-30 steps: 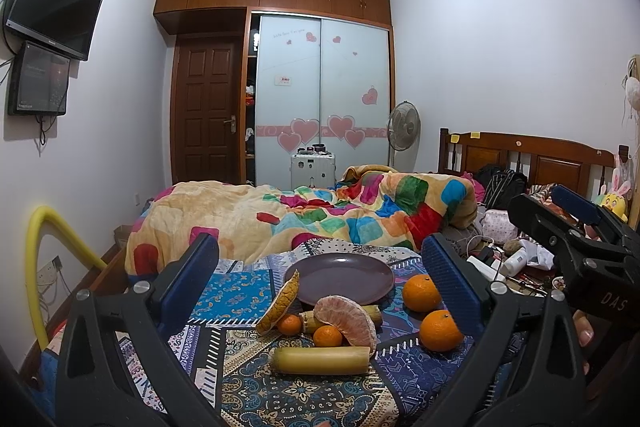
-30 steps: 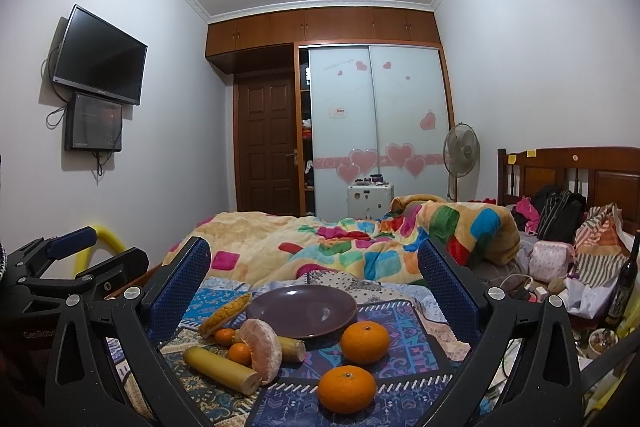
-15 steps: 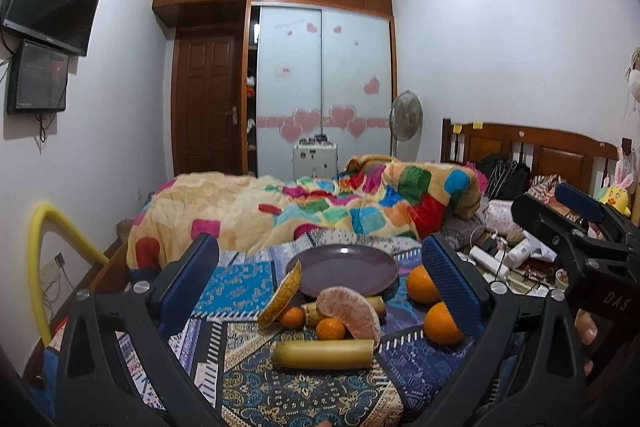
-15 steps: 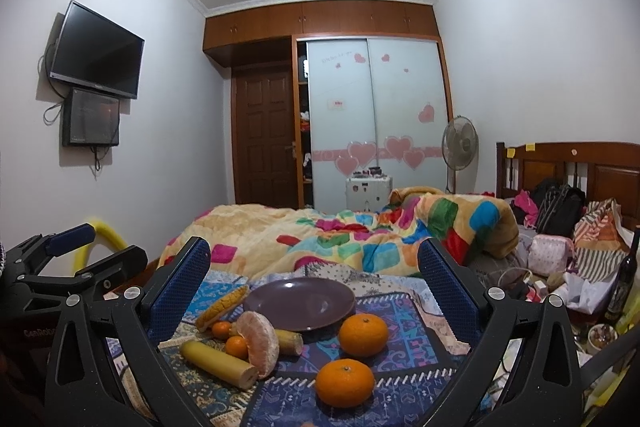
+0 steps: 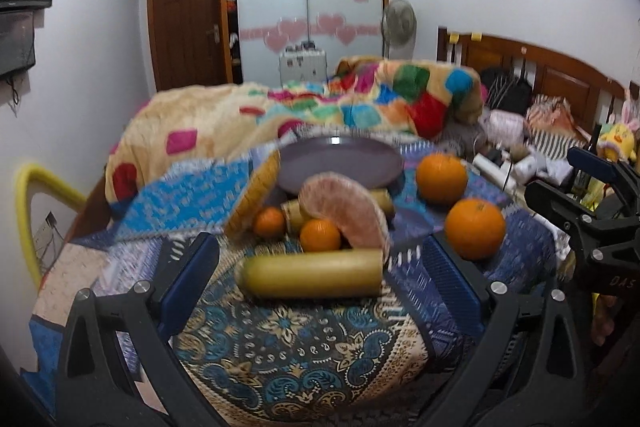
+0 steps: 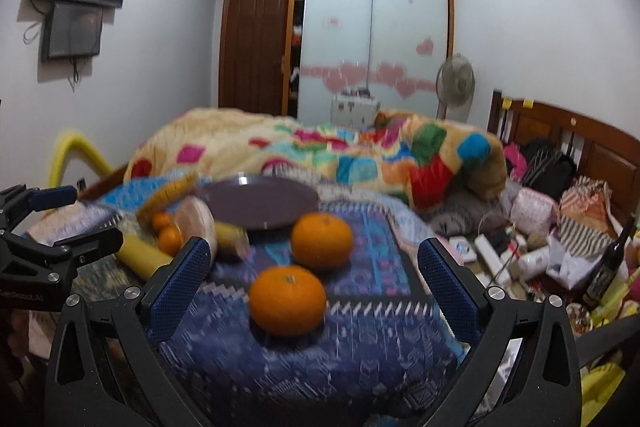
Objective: Organize fruits
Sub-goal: 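Move the right gripper toward the large orange and close on it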
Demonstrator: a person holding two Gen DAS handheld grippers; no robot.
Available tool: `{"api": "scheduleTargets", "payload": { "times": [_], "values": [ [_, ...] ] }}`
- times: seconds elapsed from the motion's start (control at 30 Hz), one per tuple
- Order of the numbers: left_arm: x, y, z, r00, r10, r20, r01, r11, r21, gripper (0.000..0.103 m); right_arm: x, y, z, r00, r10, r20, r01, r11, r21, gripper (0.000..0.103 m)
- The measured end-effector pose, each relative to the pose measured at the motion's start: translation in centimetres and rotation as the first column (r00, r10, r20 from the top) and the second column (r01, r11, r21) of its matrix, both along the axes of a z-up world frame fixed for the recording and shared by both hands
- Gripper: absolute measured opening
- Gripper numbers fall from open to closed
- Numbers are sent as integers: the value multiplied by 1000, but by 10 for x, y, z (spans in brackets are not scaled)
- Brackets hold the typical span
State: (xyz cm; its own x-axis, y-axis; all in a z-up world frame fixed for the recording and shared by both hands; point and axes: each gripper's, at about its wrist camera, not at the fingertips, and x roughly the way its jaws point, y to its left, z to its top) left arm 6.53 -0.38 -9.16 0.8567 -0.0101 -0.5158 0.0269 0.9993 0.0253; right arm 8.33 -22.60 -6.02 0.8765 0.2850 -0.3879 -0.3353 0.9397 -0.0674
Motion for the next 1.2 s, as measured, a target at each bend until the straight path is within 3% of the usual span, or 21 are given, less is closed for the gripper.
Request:
{"api": "scheduleTargets", "payload": {
  "times": [0.27, 0.4, 0.5, 0.83, 1.0, 1.2],
  "values": [
    [28, -10, -37, 996, 37, -84, -35, 999, 25, 102, 16, -3, -28, 993, 22, -118, -23, 1000, -4, 103],
    [37, -12, -48, 992, 62, -105, -58, 997, 42, 91, 24, -1, -36, 985, 51, -165, -49, 999, 19, 103],
    [36, -10, -51, 992, 69, -102, -65, 997, 44, 90, 28, 2, -40, 979, 72, -190, -67, 997, 29, 97],
    [7, 23, -52, 988, 19, -152, -25, 999, -39, 63, 38, 8, -48, 968, 97, -231, -92, 995, 35, 90],
    [-8, 49, -54, 981, 66, -182, -75, 996, -41, 48, 40, 9, -49, 963, 108, -247, -105, 994, 27, 80],
    [-16, 73, -54, 970, 94, -226, -113, 991, -73, 48, 42, 13, -52, 957, 115, -267, -114, 993, 20, 66]
  ]
}}
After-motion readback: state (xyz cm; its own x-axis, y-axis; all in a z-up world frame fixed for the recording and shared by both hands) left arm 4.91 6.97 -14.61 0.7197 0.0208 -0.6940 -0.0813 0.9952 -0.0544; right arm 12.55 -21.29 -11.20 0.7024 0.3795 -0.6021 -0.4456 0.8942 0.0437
